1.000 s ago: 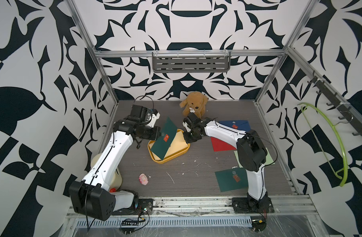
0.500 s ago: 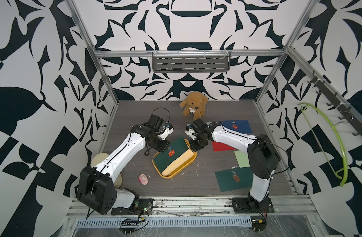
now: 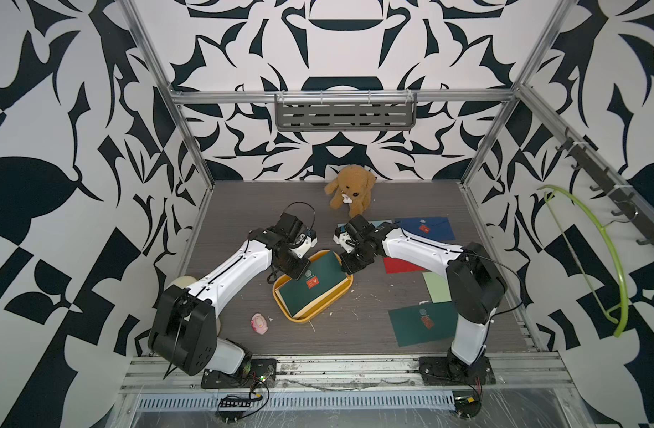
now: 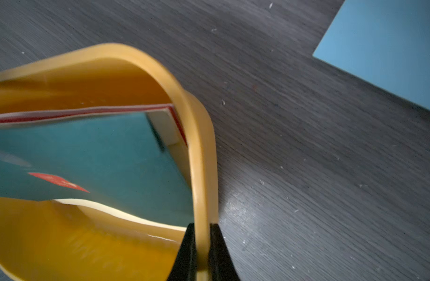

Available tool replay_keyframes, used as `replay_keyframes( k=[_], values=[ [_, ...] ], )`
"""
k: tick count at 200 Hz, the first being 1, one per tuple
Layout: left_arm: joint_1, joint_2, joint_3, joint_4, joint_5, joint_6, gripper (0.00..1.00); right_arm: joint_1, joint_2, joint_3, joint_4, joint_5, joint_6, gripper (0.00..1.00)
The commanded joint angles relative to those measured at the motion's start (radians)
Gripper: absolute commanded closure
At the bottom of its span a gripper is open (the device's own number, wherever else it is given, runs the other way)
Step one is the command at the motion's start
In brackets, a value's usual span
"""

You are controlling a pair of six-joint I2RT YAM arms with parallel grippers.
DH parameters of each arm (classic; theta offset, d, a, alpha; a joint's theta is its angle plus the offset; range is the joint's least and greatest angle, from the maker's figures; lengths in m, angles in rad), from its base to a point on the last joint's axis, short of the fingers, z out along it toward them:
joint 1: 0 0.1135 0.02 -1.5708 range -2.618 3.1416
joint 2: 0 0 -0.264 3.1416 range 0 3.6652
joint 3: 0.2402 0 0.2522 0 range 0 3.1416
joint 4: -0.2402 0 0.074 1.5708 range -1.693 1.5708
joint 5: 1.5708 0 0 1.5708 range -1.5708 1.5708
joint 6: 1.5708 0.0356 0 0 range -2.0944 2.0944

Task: Put the sealed envelopes into the storage box
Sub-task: Place the envelope in the storage box, then place the storage box at the center of the board.

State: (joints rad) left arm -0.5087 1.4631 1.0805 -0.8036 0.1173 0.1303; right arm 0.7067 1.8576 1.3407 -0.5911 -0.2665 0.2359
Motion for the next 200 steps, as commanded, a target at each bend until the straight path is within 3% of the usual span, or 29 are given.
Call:
replay_keyframes(
  k=[1, 18, 52, 77, 110, 134, 164, 200],
  values=[
    [-0.005, 0.011, 0.002, -0.009, -0.044, -0.012, 0.83, 0.005, -0.051, -0.009, 0.042, -0.034, 0.036, 0.91],
    [-0.005, 0.006, 0.015, -0.009, -0.070, -0.013, 0.80, 0.005, -0.053, -0.019, 0.051, -0.036, 0.043, 0.91],
    [-0.005, -0.046, 0.091, -0.009, -0.216, -0.070, 0.55, 0.007, -0.048, -0.026, 0.064, -0.032, 0.075, 0.91],
    [-0.001, -0.086, 0.172, -0.050, -0.329, -0.152, 0.46, 0.008, -0.046, -0.029, 0.118, 0.025, 0.176, 0.90],
    [0.044, -0.102, 0.221, -0.110, -0.367, -0.344, 0.43, 0.012, 0.001, 0.022, 0.206, 0.118, 0.331, 0.89],
    [0.053, -0.124, 0.187, -0.110, -0.366, -0.442, 0.42, 0.021, 0.076, 0.112, 0.243, 0.128, 0.370, 0.88],
    [0.055, -0.142, 0.154, -0.120, -0.394, -0.496, 0.41, 0.025, 0.183, 0.250, 0.226, 0.142, 0.388, 0.88],
    [0.056, -0.150, 0.131, -0.123, -0.386, -0.529, 0.41, 0.025, 0.263, 0.363, 0.222, 0.115, 0.397, 0.78]
  ],
)
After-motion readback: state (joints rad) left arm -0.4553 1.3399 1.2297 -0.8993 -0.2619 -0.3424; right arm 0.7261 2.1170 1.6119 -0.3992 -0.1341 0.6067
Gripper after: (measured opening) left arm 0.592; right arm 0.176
